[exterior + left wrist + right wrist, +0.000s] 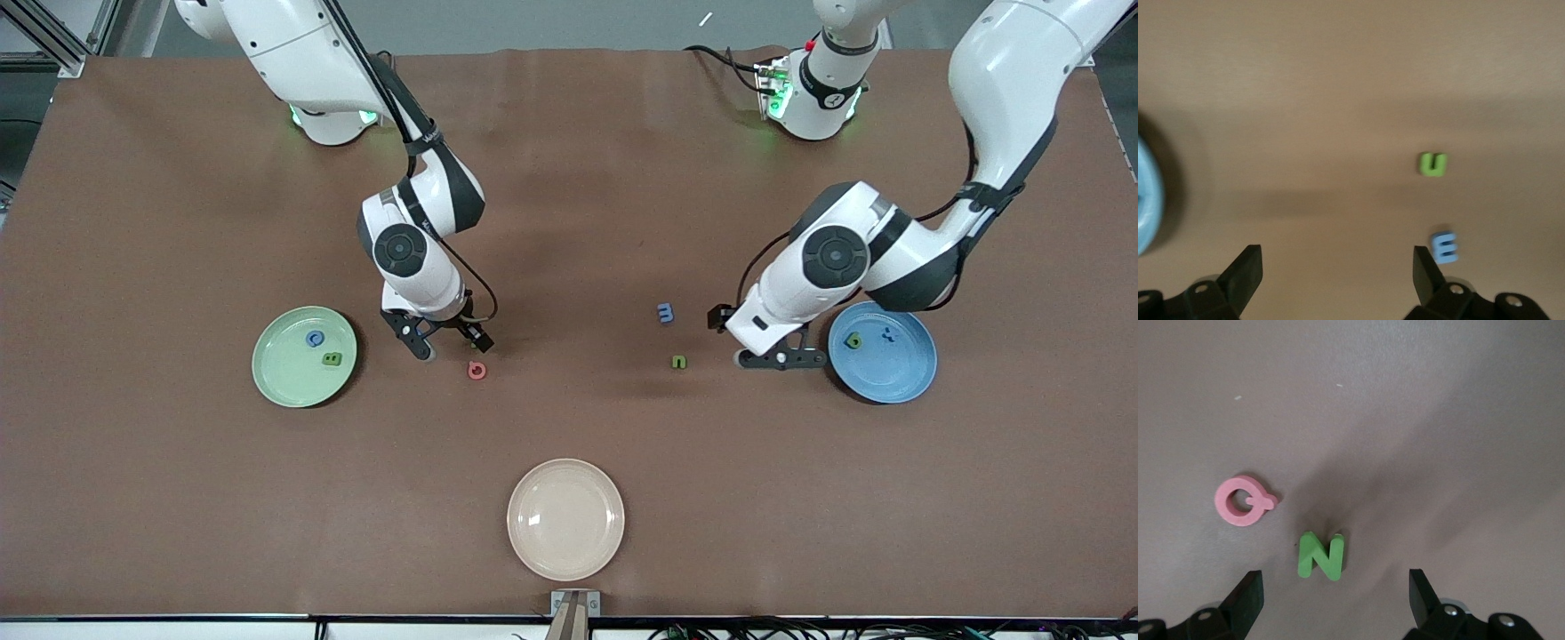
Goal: Sort upper and lower case letters into plates
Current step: 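Grasp the u with the left gripper while the right gripper grasps the N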
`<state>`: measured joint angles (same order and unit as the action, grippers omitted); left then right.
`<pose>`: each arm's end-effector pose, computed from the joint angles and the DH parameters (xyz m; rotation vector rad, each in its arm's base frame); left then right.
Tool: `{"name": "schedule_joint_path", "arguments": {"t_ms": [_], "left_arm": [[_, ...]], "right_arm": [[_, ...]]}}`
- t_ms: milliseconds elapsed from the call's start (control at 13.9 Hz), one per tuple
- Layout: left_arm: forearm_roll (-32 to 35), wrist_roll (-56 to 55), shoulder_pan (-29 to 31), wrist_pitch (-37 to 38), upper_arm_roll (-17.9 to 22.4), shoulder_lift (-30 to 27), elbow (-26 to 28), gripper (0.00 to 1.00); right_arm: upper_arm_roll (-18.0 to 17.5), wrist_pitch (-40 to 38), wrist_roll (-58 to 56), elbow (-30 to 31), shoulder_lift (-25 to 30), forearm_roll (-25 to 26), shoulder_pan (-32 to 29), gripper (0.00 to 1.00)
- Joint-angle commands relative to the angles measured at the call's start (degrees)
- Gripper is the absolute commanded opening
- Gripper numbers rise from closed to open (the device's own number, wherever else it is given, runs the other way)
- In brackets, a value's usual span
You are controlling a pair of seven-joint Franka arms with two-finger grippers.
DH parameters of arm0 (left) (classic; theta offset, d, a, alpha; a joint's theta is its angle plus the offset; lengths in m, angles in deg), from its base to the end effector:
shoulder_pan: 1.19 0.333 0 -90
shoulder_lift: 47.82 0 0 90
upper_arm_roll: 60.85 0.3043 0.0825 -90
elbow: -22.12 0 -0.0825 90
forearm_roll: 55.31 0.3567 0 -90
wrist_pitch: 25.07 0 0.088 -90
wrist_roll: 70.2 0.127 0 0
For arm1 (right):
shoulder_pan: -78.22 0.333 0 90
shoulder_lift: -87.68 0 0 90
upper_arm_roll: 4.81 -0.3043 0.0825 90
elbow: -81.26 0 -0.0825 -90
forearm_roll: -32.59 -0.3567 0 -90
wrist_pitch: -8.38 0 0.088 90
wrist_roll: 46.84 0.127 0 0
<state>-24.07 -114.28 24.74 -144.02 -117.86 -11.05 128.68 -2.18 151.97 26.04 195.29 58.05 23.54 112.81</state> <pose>0.5412 -0.2413 0.2804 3.1277 -0.0029 -0.1628 0.4983 0.3121 0.1915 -2.8305 1.2562 0.0867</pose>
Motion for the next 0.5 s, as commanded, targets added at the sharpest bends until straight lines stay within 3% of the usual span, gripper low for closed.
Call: {"name": "schedule_joint_path", "arguments": {"t_ms": [0,215,430], "left_arm": [[0.1,-3.5,-8.6,0.5,6.1,3.2,-5.6,0.99],[-0.6,-5.9,-17.4,-0.9,12.5,5.1,-9.6,0.99],[-0.8,-7.0,-22.1,-3.9,15.5,7.6,-10.8,0.99]], "right_arm": [[0.6,0.9,0.6,0.5,-0.5,-1.1,1.3,0.95],[0.7,1.7,0.6,0.3,-1.8,-0.6,1.4,0.93],[0.8,3.0,0.6,-0.1,-3.2,-0.6,1.4,0.85]]}}
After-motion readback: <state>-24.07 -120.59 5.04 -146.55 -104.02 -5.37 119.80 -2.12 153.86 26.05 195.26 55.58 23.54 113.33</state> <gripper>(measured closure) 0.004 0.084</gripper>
